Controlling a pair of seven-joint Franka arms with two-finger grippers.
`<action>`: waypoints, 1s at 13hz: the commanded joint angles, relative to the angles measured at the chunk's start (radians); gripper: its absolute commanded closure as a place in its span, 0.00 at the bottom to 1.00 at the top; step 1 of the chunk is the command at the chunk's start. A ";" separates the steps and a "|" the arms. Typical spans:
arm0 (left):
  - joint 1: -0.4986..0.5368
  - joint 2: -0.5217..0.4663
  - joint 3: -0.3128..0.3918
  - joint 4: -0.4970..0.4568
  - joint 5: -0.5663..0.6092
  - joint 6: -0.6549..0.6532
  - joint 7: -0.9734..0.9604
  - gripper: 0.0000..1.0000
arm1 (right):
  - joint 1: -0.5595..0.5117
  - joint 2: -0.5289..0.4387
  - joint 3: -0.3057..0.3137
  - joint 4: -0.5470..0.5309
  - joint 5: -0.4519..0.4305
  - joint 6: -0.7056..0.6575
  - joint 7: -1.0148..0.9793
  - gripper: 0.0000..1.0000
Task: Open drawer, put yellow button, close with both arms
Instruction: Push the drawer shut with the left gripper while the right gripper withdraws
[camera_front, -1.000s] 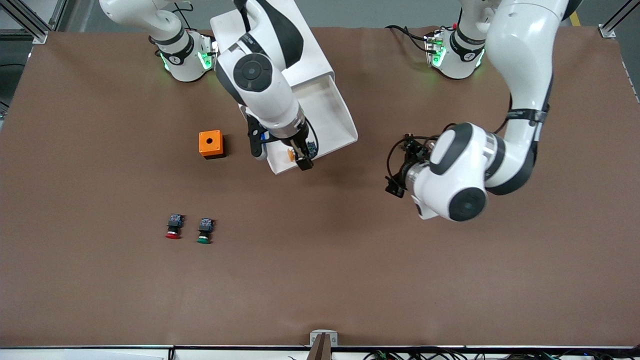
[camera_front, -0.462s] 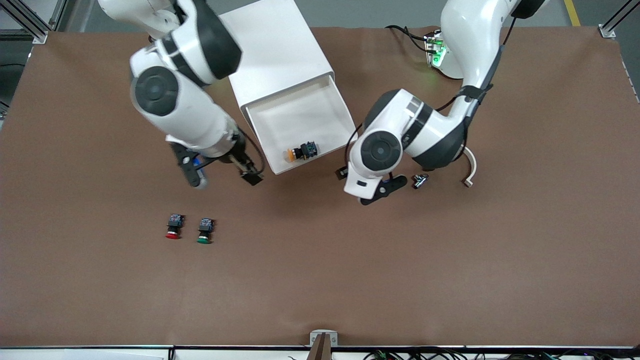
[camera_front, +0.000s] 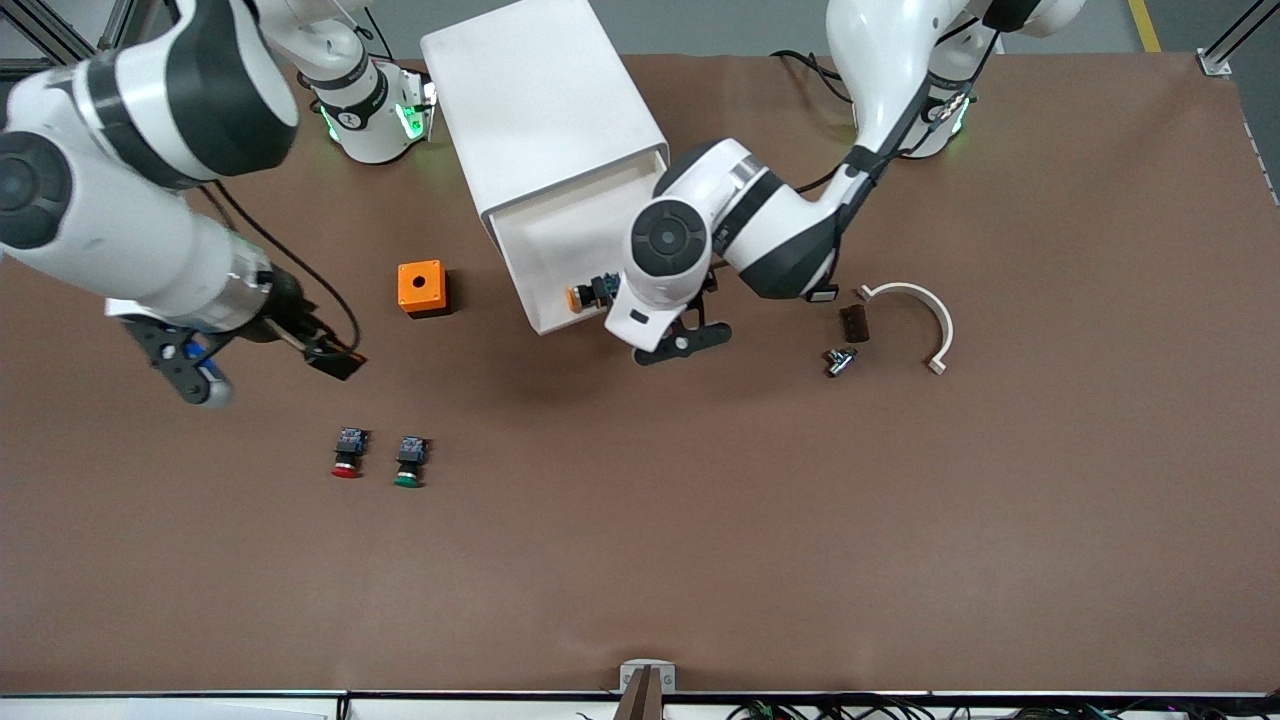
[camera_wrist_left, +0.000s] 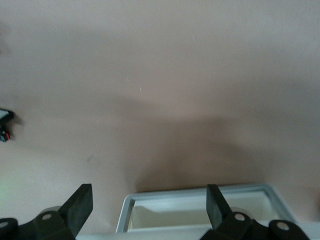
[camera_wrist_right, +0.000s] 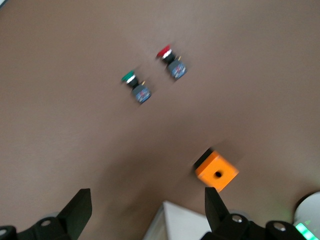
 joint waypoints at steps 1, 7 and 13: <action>-0.014 -0.009 -0.051 -0.032 -0.014 -0.011 -0.031 0.00 | -0.076 -0.042 0.012 -0.014 -0.025 -0.014 -0.200 0.00; -0.042 -0.007 -0.158 -0.066 -0.020 -0.016 -0.103 0.00 | -0.225 -0.093 0.012 -0.017 -0.026 -0.012 -0.583 0.00; -0.025 -0.016 -0.154 -0.063 -0.043 -0.019 -0.194 0.00 | -0.277 -0.180 0.012 -0.076 -0.084 -0.008 -0.769 0.00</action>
